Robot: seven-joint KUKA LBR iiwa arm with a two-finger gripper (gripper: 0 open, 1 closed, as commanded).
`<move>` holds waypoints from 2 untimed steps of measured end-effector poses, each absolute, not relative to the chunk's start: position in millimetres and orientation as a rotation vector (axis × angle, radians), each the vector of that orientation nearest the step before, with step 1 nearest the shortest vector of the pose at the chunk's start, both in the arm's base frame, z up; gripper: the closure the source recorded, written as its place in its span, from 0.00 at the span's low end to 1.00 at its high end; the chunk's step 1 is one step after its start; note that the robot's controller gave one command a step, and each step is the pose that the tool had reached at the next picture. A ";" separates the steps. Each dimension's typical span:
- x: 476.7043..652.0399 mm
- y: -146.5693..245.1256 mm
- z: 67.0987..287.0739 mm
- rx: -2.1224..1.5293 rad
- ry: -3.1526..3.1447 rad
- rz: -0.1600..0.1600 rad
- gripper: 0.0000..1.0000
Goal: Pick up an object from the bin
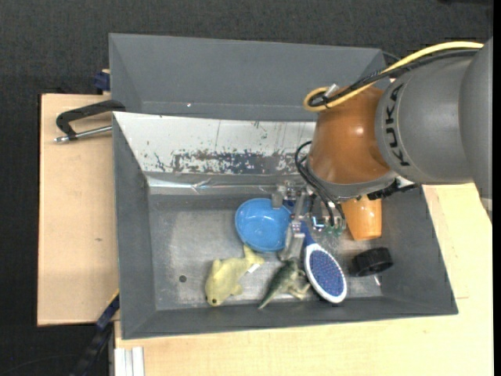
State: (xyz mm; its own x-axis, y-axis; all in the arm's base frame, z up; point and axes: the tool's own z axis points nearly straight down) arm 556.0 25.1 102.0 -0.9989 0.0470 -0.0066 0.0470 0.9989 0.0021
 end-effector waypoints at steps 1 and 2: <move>557.5 29.8 100.8 0.361 3.116 0.004 0.00; 564.3 31.7 69.3 0.353 3.122 0.001 0.00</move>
Offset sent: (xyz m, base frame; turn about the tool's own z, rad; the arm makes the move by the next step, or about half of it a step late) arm 0.0005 0.0036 -0.0020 0.1843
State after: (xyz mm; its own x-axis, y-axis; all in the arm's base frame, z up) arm 564.3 31.7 69.3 -0.9747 0.2235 0.0003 0.2235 0.9747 0.0009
